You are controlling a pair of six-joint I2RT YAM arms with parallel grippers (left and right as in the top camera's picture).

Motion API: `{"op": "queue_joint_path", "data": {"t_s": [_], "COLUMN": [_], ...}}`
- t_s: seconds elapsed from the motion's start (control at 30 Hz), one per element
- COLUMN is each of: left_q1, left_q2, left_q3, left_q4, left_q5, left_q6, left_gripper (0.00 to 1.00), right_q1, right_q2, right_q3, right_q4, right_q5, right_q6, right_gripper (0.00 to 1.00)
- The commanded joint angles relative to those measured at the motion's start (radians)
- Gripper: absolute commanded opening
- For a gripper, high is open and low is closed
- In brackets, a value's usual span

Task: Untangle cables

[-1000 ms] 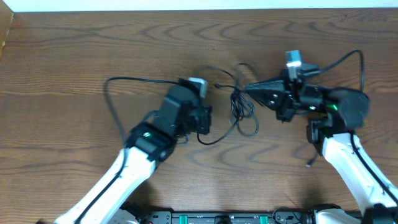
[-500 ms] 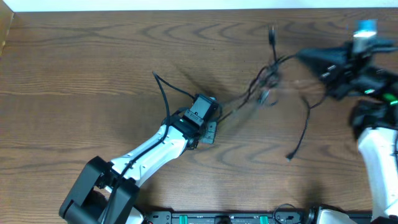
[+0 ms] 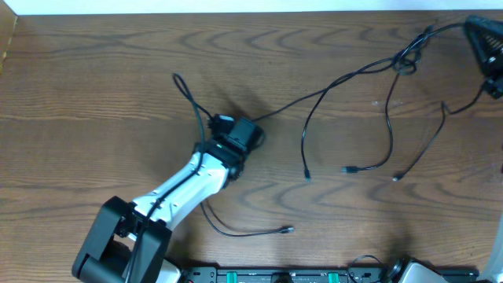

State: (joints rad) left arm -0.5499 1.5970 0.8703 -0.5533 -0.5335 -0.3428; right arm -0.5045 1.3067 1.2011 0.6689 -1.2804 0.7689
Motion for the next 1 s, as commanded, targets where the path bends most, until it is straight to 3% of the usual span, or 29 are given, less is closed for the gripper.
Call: {"op": "queue_joint_path", "data": {"t_s": [0.0, 0.27, 0.43, 0.6, 0.77, 0.8, 0.87, 0.9, 0.97], "left_q1": [0.087, 0.318, 0.473, 0.557, 0.583, 0.582, 0.582, 0.583, 0.582], "left_q2": [0.0, 0.0, 0.0, 0.0, 0.0, 0.0, 0.0, 0.0, 0.0], "left_q3": [0.011, 0.012, 0.012, 0.011, 0.011, 0.012, 0.012, 0.012, 0.012], "left_q4": [-0.023, -0.03, -0.03, -0.034, -0.047, -0.047, -0.048, -0.047, -0.03], "left_q5": [-0.082, -0.142, -0.14, -0.132, -0.09, -0.063, 0.034, 0.113, 0.288], "left_q6": [-0.009, -0.01, -0.011, -0.018, -0.018, -0.018, -0.017, -0.016, 0.016], "left_gripper": [0.08, 0.08, 0.08, 0.08, 0.09, 0.27, 0.73, 0.88, 0.93], "right_q1": [-0.068, -0.089, -0.037, -0.001, 0.024, 0.033, 0.053, 0.067, 0.096], "right_q2": [-0.006, 0.02, 0.042, 0.051, 0.051, 0.051, 0.051, 0.051, 0.051], "right_q3": [0.099, 0.202, 0.202, 0.202, 0.202, 0.202, 0.202, 0.202, 0.202], "right_q4": [-0.095, -0.531, -0.708, -0.748, -0.772, -0.776, -0.79, -0.803, -0.832], "right_q5": [0.214, 0.636, 0.795, 0.929, 0.945, 0.945, 0.944, 0.939, 0.938], "right_q6": [-0.191, -0.51, -0.666, -0.713, -0.722, -0.722, -0.722, -0.722, -0.725], "right_gripper": [0.01, 0.01, 0.01, 0.01, 0.01, 0.01, 0.01, 0.01, 0.01]}}
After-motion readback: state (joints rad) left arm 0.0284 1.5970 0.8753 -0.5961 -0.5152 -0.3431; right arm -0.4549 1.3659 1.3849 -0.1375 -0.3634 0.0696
